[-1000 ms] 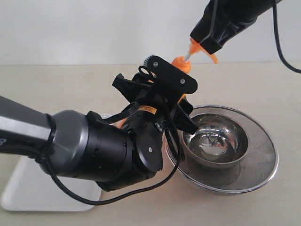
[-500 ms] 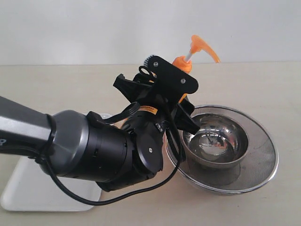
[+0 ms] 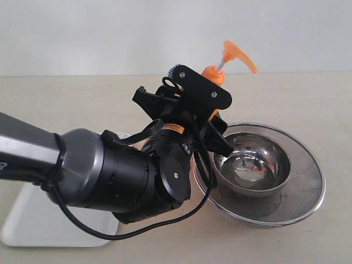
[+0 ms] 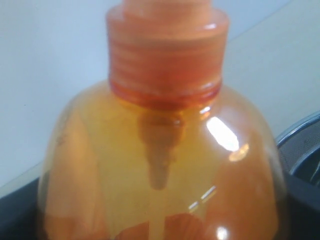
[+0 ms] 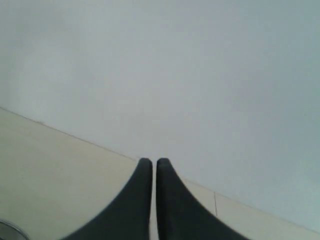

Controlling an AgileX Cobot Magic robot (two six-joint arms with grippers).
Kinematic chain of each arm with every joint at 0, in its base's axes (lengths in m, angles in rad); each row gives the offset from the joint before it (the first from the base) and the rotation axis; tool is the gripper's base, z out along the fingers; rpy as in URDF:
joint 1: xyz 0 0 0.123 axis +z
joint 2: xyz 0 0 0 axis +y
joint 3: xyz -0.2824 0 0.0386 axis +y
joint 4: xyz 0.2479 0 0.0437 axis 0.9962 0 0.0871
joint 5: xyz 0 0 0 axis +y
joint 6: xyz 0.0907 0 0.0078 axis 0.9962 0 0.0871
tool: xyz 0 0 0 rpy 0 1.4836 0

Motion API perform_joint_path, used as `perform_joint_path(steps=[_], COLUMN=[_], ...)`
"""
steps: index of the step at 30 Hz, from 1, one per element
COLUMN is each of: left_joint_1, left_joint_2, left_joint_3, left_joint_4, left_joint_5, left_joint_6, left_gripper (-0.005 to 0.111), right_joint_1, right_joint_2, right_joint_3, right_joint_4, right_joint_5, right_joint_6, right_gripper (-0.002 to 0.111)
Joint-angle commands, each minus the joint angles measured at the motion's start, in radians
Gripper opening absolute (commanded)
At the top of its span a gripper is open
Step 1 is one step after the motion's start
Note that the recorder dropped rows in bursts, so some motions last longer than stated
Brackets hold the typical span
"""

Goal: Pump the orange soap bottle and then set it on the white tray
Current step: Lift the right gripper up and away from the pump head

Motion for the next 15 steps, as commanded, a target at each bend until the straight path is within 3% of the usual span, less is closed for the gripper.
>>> perform_joint_path(steps=[1, 8, 15], left_joint_1=[-0.008, -0.008, -0.008], left_joint_2=[-0.001, -0.001, -0.001], left_joint_3=[-0.006, -0.006, -0.006], left_joint_4=[0.018, 0.014, 0.007], left_joint_5=[0.002, 0.002, -0.005], left_joint_6=[-0.006, -0.098, -0.11], left_gripper=[0.005, 0.005, 0.005], right_joint_1=[0.0, 0.0, 0.0], right_joint_2=[-0.06, -0.197, -0.474], right_joint_3=[0.012, 0.168, 0.635], right_joint_4=[-0.069, -0.081, -0.076], right_joint_5=[0.115, 0.016, -0.452], right_joint_6=[0.075, 0.168, 0.339], right_gripper=[0.0, 0.0, 0.0])
